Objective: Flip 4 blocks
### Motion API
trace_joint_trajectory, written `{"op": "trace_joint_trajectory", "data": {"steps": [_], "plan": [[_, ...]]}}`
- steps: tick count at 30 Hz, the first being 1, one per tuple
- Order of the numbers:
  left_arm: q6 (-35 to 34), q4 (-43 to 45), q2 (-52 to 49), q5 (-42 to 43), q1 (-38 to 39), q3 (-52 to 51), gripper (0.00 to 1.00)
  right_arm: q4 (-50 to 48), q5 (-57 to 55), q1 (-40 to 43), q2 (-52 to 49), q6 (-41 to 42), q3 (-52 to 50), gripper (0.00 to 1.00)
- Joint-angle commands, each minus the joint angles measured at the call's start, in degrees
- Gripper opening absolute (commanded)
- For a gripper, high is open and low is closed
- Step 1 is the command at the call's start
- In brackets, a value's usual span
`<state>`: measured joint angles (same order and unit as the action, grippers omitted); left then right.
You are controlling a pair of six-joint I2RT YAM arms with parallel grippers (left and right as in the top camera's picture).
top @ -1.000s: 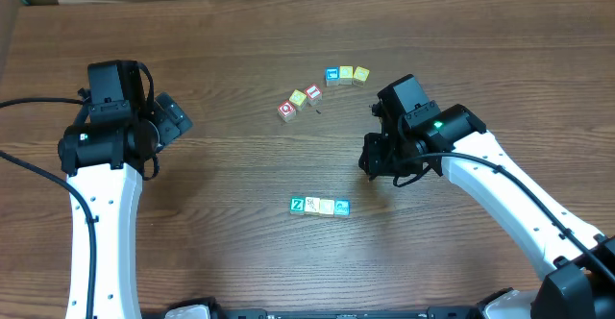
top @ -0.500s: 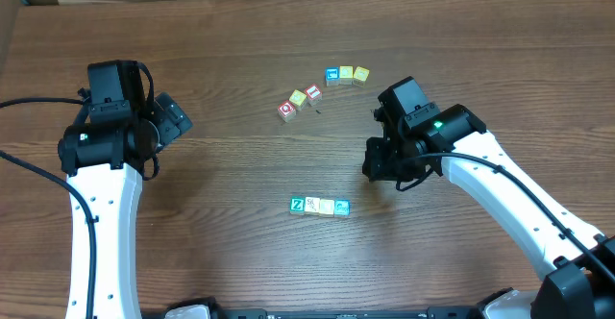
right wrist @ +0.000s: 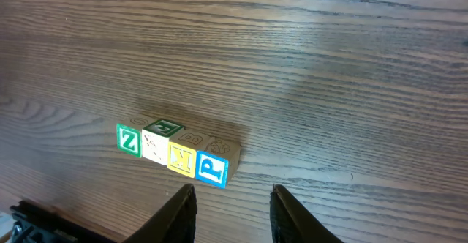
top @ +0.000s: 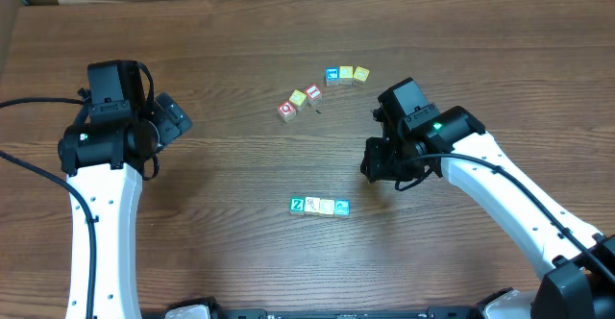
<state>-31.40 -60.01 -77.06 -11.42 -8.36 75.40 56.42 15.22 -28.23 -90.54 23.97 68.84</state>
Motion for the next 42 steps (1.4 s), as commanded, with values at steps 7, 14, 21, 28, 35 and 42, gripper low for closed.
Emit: {"op": "trace_joint_trajectory", "data": {"steps": [7,14,21,28,35,42], "plan": [[-0.35,0.04,-0.46,-0.74,-0.13,0.72,1.0,-1.9,0.33,-0.31,1.05,-0.02,-0.35,0.36],[-0.35,0.04,-0.46,-0.74,-0.13,0.72,1.0,-1.64,0.31,-0.33,1.07,-0.02,-0.35,0.38],[-0.35,0.04,-0.46,-0.74,-0.13,0.74,1.0,-1.79,0.31,-0.31,1.07,-0.02,-0.35,0.38],[-0.35,0.04,-0.46,-0.74,-0.13,0.72,1.0,-1.75,0.33,-0.31,1.07,-0.02,-0.35,0.38],[-0.35,0.04,-0.46,-0.74,-0.13,0.72,1.0,-1.51,0.33,-0.33,1.07,-0.02,-0.35,0.39],[-0.35,0.04,-0.46,-0.74,-0.13,0.72,1.0,-1.44,0.33,-0.31,1.07,-0.02,-0.35,0.39]]}}
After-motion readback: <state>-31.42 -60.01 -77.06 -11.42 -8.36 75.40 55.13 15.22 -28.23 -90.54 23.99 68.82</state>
